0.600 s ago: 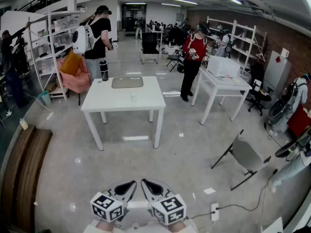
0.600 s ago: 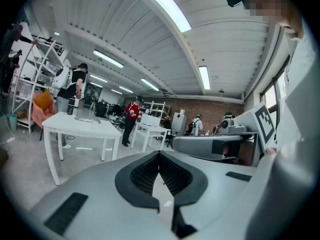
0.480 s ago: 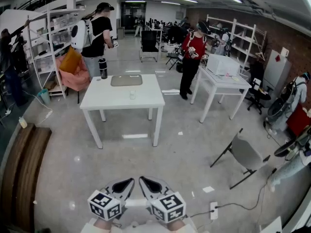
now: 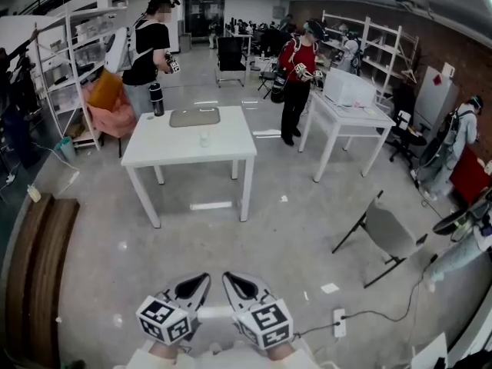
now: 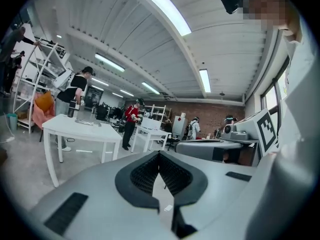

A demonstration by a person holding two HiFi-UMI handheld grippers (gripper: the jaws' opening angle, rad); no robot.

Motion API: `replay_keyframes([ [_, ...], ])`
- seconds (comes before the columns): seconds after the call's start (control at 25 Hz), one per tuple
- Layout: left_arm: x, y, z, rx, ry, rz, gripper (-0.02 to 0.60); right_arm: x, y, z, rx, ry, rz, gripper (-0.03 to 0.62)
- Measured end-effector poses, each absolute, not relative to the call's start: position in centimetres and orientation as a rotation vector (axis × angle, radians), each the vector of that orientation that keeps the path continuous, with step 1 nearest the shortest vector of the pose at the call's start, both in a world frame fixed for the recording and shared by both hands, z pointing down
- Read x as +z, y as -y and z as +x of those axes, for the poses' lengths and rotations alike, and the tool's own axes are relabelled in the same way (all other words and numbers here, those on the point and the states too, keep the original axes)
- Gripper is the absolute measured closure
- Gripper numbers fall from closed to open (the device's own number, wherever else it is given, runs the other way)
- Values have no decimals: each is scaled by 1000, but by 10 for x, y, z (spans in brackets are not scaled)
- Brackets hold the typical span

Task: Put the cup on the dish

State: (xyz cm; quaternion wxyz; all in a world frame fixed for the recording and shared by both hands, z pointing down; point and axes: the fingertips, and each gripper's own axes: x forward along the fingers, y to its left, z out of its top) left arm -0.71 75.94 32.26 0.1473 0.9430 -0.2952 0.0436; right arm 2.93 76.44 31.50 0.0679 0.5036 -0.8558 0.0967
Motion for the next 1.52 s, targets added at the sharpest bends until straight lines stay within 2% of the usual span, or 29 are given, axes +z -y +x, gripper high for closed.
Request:
replay_keyframes([
  [0.28,331,-754,-2,163,833,2710,586,318,-764,39,222,2567,1484,580],
  [0.88,372,-754,37,210,838,2641,586,361,-758,75,315,2551,1391,580],
  [1.2,383,-681,32,192,855,2620,586,367,-687,73,259,2527,1460,580],
  [1.52,374,-550,2,175,849,2631,586,348,-553,55,230,2536,1527,580],
])
